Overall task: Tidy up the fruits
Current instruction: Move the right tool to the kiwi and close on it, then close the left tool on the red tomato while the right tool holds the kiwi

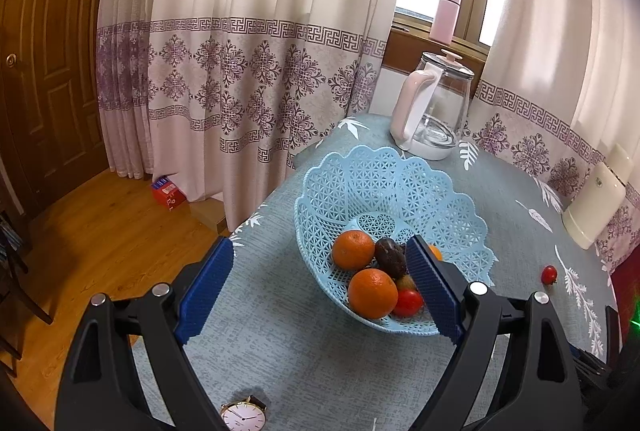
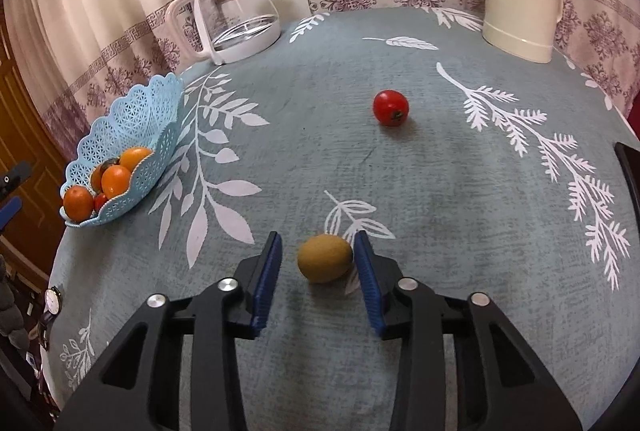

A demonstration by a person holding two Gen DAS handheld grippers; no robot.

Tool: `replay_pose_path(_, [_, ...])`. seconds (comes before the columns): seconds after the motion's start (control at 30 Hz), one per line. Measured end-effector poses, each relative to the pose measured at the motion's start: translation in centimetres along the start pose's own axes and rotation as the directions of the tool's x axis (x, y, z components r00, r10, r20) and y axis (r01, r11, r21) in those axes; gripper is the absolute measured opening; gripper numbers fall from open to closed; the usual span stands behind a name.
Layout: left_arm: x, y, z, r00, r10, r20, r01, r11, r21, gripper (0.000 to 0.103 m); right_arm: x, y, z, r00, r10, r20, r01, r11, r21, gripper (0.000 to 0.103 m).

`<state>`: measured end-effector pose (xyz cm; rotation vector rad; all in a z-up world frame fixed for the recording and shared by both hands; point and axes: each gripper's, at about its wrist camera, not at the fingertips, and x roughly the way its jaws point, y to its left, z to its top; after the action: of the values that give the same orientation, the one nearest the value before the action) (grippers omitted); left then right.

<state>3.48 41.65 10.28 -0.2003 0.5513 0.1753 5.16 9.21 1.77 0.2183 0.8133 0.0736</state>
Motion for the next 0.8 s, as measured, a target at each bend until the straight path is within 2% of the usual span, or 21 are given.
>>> replay_pose_path(0.13, [0.0, 0.0, 0.0, 1.000, 0.000, 0.000, 0.000, 1.000, -0.001, 0.089, 0.0, 0.1, -0.1, 1.000, -0.021, 0.004, 0.021, 1.000, -0.016, 0.029])
replay_pose_path(0.47, [-0.1, -0.6, -0.1, 1.000, -0.003, 0.004, 0.003, 1.000, 0.021, 0.089, -0.9, -0.6, -0.1, 0.999, -0.022, 0.030, 0.022, 1.000, -0.004, 0.029])
replay_pose_path(0.8, [-0.5, -2.5, -0.7, 1.000, -0.014, 0.009, 0.014, 0.997, 0.069, 0.089, -2.5, -4.2, 0.1, 0.997, -0.054, 0.063, 0.050, 0.997, 0.066, 0.029])
